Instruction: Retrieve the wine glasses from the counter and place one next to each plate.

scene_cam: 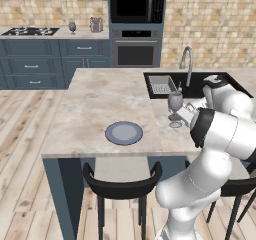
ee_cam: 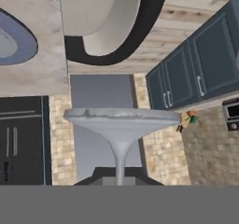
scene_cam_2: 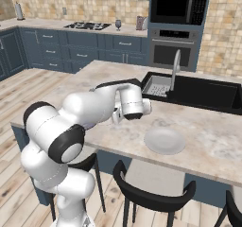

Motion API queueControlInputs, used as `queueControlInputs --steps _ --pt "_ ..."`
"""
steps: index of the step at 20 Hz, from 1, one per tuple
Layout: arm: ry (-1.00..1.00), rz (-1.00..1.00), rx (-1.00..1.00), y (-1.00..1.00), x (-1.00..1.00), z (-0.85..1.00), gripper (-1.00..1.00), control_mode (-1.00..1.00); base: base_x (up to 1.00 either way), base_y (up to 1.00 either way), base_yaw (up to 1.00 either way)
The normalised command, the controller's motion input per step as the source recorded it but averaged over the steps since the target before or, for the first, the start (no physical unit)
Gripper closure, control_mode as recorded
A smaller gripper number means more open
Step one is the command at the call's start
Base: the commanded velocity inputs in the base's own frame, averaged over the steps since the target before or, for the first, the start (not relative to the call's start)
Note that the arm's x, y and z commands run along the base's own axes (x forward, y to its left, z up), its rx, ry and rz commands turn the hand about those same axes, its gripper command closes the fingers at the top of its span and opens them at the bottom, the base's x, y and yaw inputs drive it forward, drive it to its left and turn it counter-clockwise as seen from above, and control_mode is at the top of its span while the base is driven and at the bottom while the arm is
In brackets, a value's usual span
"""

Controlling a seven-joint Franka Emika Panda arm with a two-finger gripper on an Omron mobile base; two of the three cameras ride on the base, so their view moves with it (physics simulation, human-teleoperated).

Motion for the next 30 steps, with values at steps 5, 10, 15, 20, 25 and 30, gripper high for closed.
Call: queueControlInputs --steps 5,10,15,20,25,30 --pt "-0.09 0.02 0.03 0.02 0.01 -0.11 1.0 -1.0 0.0 0.0 0.0" --pt "-0.04 0.05 0.03 0.06 0.04 -0.19 1.0 -1.0 0.0 0.0 0.0" --pt "-0.08 0.04 0.02 0.1 0.05 -0.22 1.0 -1.0 0.0 0.0 0.0" --pt "-0.09 0.03 0.0 0.01 0.02 -0.15 1.0 -1.0 0.0 0.0 0.0" --pt "-0.1 0.03 0.0 0.0 0.09 -0.15 1.0 -1.0 0.0 0.0 0.0" --pt "-0.02 0.0 0.0 0.07 0.28 -0.11 1.0 -1.0 0.0 0.0 0.0"
